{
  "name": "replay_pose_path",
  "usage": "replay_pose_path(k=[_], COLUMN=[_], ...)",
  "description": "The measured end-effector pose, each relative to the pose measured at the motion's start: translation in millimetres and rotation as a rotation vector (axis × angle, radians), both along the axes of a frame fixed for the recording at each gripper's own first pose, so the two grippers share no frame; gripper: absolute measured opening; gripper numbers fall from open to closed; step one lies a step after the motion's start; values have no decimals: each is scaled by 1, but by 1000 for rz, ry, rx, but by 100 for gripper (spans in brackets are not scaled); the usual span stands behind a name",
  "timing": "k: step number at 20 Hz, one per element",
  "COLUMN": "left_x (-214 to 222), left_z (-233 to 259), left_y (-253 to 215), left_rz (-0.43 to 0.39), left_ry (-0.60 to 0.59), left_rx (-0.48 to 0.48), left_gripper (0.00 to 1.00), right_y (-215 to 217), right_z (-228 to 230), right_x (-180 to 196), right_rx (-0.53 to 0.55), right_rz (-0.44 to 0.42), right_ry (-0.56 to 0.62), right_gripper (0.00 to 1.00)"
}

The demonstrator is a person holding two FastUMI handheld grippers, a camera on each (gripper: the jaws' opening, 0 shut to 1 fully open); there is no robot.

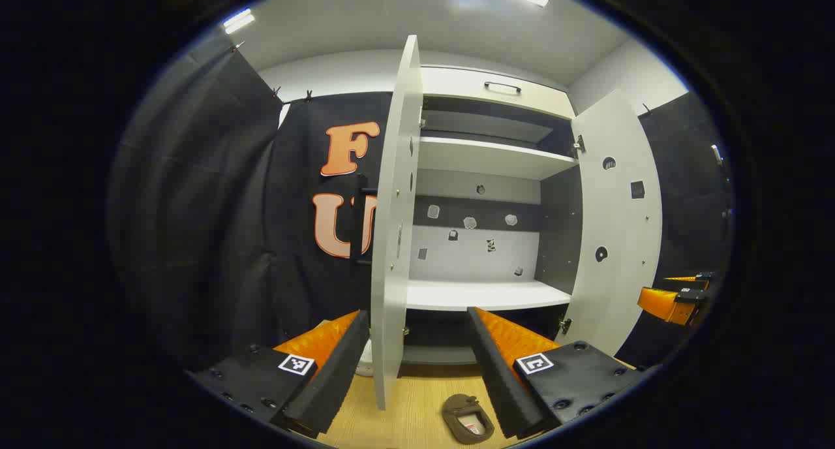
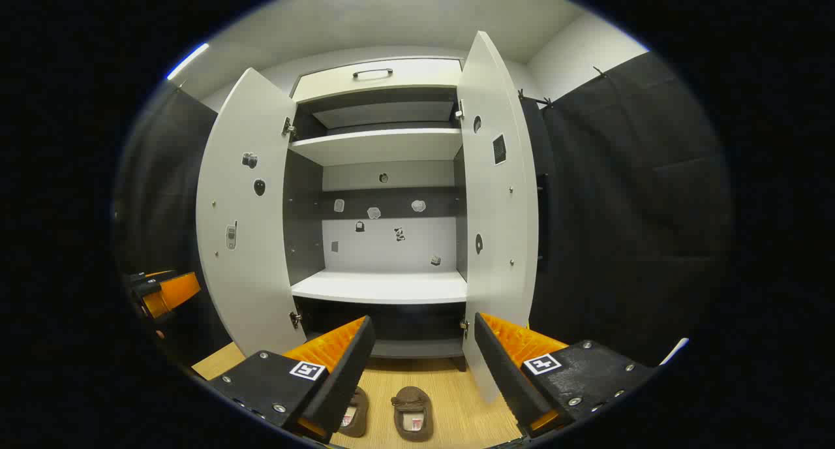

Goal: Grab one shoe with the right hand and put it into the shoe cabinet, grab the other shoe with the left hand and put it into the shoe cabinet; then close the right door with the right hand and the left door with the left hand.

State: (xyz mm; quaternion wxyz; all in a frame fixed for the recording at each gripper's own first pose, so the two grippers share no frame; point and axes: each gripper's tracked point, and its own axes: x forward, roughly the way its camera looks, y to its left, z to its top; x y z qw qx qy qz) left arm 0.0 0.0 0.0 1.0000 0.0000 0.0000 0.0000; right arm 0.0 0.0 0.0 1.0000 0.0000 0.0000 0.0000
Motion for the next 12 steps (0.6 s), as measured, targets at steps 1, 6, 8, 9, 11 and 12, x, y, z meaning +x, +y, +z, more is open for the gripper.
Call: replay_pose_path(k=[1, 6, 8, 9, 11, 12], left_x=[0, 0, 2, 2, 3, 3], left_z=[1, 1, 0, 1, 4, 4], left_y=[1, 3, 1, -1, -2, -3], left_rz=[-1, 4, -4, -8, -11, -12], left_ry=[0, -5, -2, -5, -15, -18], left_rx=[0, 8, 11, 12, 16, 18], left_gripper=[96, 94, 96, 97, 96, 96], right_y=[1, -3, -5, -6, -8, -8], right_z=[0, 2, 1, 0, -2, -3], right_x=[0, 1, 1, 1, 1, 1], right_rx=[-3, -5, -14, -15, -9, -5], right_rz=[0, -10, -17, -17, -16, -15], right_ry=[0, -7, -6, -3, 2, 6], right_gripper=[94, 94, 94, 95, 94, 94])
